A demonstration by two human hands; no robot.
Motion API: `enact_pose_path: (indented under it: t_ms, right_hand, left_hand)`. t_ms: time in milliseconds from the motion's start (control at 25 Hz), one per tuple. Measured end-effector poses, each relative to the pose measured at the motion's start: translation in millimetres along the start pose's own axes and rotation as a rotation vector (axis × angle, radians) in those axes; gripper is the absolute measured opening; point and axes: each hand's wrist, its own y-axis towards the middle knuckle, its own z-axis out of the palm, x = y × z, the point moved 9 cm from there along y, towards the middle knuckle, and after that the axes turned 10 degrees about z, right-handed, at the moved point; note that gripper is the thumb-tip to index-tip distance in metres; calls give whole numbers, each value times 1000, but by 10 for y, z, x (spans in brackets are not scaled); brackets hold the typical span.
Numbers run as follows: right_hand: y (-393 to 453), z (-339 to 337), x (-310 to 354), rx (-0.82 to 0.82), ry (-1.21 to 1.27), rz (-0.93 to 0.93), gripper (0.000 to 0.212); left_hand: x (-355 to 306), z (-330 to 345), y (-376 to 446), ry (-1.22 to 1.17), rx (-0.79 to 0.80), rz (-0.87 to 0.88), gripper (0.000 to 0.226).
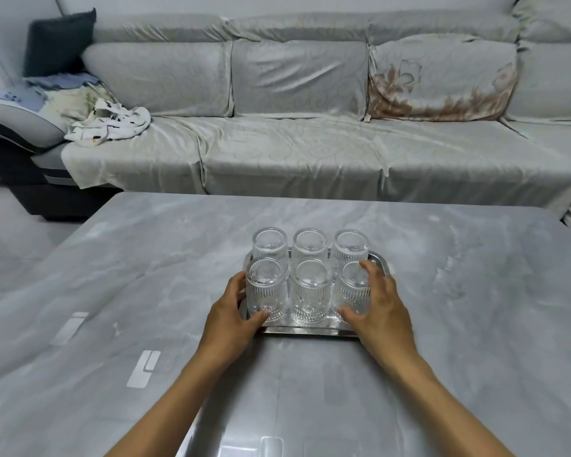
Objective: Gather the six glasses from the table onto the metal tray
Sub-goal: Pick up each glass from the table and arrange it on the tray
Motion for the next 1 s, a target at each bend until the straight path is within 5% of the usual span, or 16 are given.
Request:
enact_pose_path:
  t_ms: [120, 280, 440, 640, 720, 920, 1000]
  right_hand:
    - [30, -85, -190, 60, 294, 140, 92]
    - [-6, 17, -280, 147, 249, 192, 94]
    - [185, 17, -351, 432, 422, 192, 92]
    - [540, 102, -271, 718, 175, 146, 100]
    - [580, 172, -255, 786, 245, 181, 100]
    - [613, 90, -305, 771, 157, 174, 97]
    - [784, -178, -182, 661, 64, 102, 90]
  left_hand:
    - [-8, 2, 34, 13, 0, 6, 74]
    - [-4, 36, 47, -3, 38, 3, 71]
    - [134, -160, 297, -102, 99, -56, 86]
    - [53, 0, 725, 243, 587, 19, 103]
    - [78, 20, 792, 227, 634, 15, 102]
    - [71, -68, 836, 297, 650, 0, 99]
    - [-206, -276, 1036, 322, 510, 86, 88]
